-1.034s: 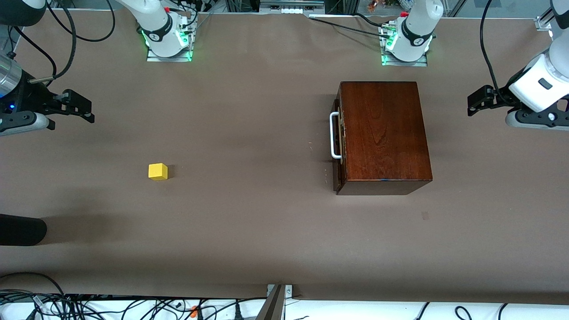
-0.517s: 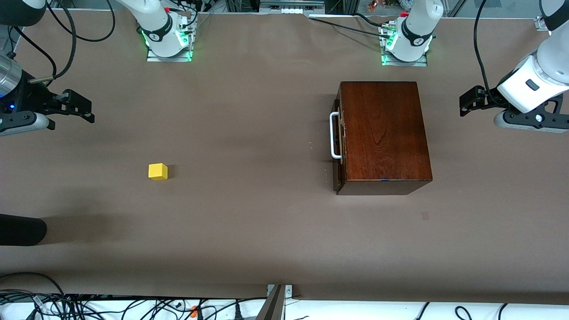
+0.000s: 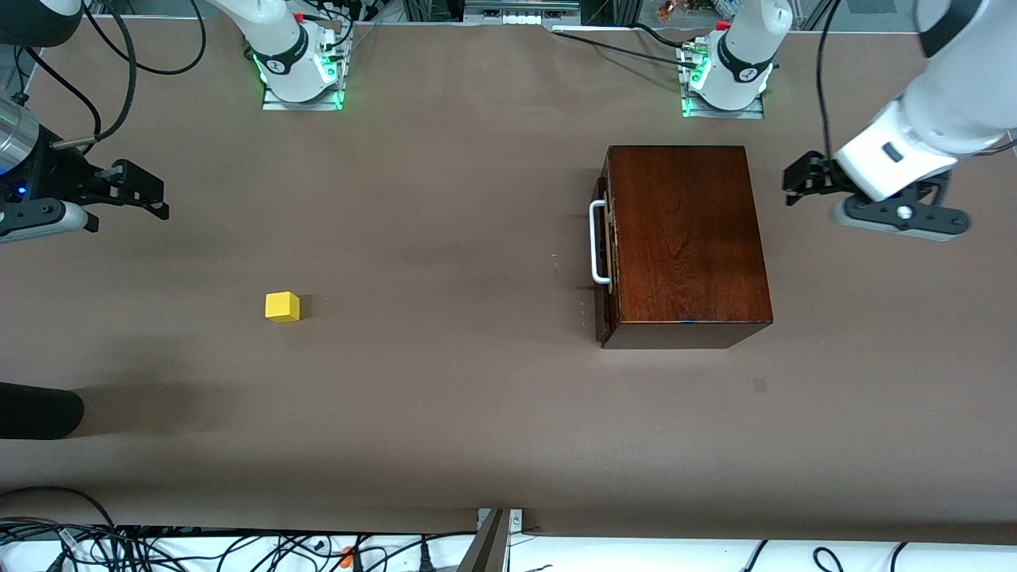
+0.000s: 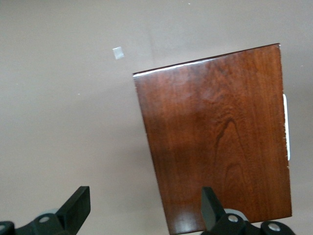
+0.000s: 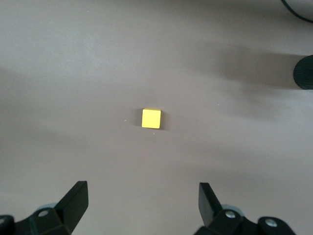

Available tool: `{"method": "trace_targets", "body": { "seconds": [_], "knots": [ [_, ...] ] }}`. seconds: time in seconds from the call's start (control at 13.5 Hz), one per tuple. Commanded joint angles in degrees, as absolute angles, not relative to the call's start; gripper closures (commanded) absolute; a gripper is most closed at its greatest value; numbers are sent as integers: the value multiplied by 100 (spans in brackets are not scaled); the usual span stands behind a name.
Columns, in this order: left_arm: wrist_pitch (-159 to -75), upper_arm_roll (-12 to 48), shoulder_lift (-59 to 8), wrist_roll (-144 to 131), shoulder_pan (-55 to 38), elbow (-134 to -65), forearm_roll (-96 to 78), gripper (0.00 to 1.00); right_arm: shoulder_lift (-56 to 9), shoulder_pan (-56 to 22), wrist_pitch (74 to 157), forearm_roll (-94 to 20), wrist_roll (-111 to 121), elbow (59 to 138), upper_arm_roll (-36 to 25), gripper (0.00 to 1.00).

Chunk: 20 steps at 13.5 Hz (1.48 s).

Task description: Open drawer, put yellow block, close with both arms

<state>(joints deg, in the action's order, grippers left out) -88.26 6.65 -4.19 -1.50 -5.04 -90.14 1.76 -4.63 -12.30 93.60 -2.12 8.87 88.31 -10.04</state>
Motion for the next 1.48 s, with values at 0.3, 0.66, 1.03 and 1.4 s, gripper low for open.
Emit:
{"method": "trace_targets", "body": {
  "seconds": [0.3, 0.66, 1.03, 1.4],
  "knots": [
    [-9587, 2099, -1159, -1886, -562, -8851, 281, 0, -510, -1169, 9237, -202, 967, 8675, -967, 0],
    [-10265, 2206, -1818, -3092, -1483, -8868, 920, 0, -492, -1178, 9237, -193, 958, 8675, -958, 0],
    [-10274, 2197, -2381, -3779, -2117, -8886, 1406, 0, -492, -1178, 9237, -193, 958, 8675, -958, 0],
    [-10283, 2197, -2680, -3832, -2241, -9017, 1415, 0, -475, -1178, 9220, -185, 984, 8675, -949, 0]
  ]
}}
